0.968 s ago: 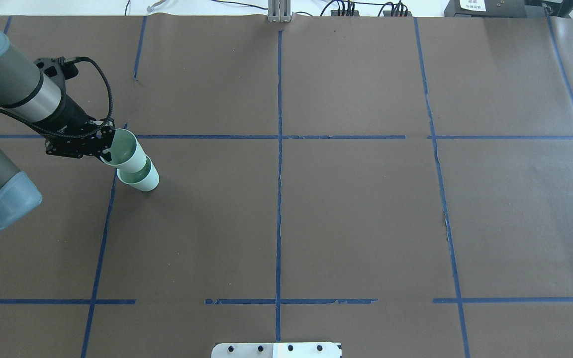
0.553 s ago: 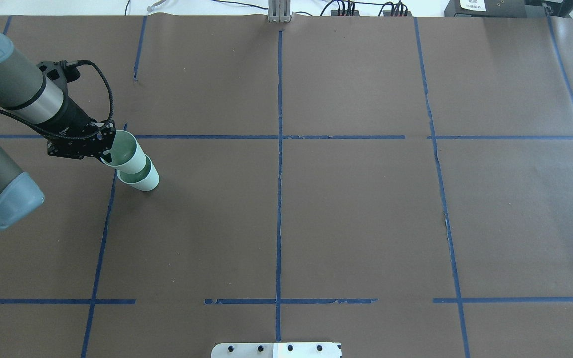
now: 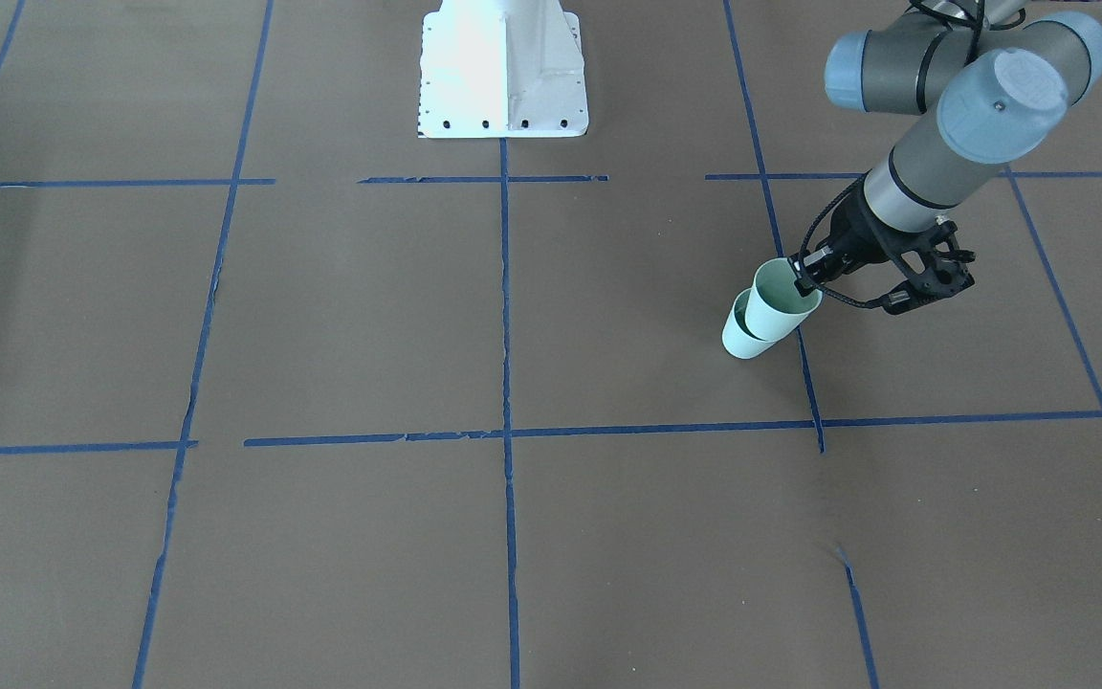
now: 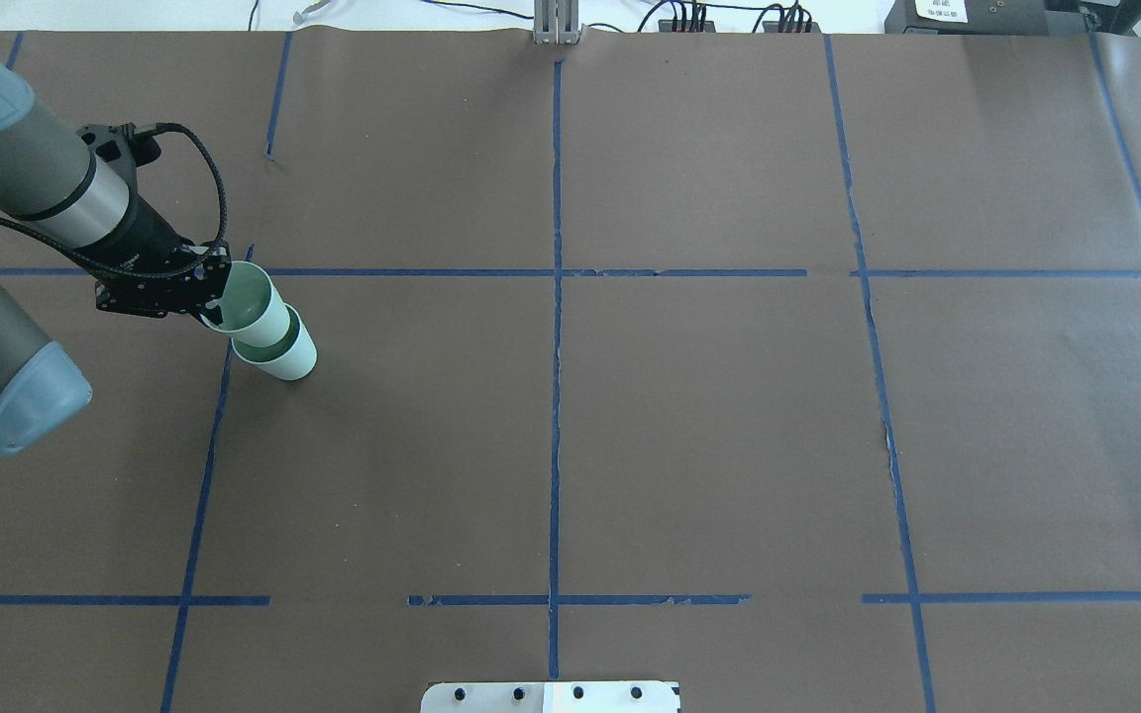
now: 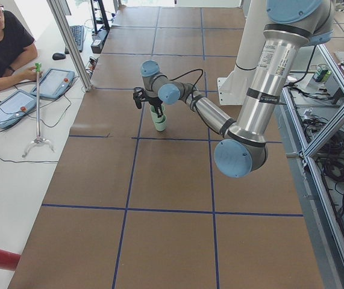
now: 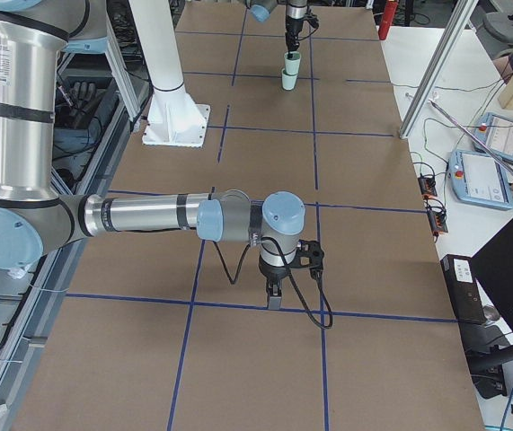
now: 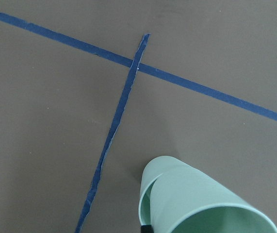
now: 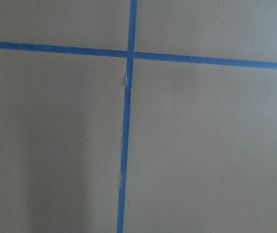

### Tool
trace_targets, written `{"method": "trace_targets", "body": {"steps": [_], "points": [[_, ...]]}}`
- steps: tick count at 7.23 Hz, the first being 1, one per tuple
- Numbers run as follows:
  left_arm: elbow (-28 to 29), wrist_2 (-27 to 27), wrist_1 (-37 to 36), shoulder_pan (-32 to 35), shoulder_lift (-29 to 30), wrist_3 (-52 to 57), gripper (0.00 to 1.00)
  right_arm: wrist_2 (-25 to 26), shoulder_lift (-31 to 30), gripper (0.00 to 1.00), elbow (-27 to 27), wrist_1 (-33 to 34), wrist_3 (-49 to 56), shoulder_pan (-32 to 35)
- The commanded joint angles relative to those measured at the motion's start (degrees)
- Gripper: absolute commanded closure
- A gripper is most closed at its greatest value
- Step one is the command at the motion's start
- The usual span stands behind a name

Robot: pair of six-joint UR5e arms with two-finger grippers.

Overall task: Stack cups
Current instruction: 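Open the left gripper to release the cup into the other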

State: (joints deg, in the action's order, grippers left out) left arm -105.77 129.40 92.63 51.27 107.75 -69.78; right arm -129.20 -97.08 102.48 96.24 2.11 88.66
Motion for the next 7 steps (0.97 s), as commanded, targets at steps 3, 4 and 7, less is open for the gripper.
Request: {"method": "trace_targets", "body": {"steps": [3, 4, 7], "points": [[0.0, 0.2, 0.8, -0.1, 0.0, -0.1, 0.00, 0.0, 0.0, 0.00, 0.0, 0.0, 0.0, 0.0], [-0.3, 0.2, 0.8, -0.1, 0.0, 0.0, 0.00, 0.0, 0.0, 0.00, 0.0, 0.0, 0.0, 0.0], [-1.5, 0.8, 1.1, 4.5, -4.5, 15.1, 0.00, 0.0, 0.0, 0.00, 0.0, 0.0, 0.0, 0.0]]}}
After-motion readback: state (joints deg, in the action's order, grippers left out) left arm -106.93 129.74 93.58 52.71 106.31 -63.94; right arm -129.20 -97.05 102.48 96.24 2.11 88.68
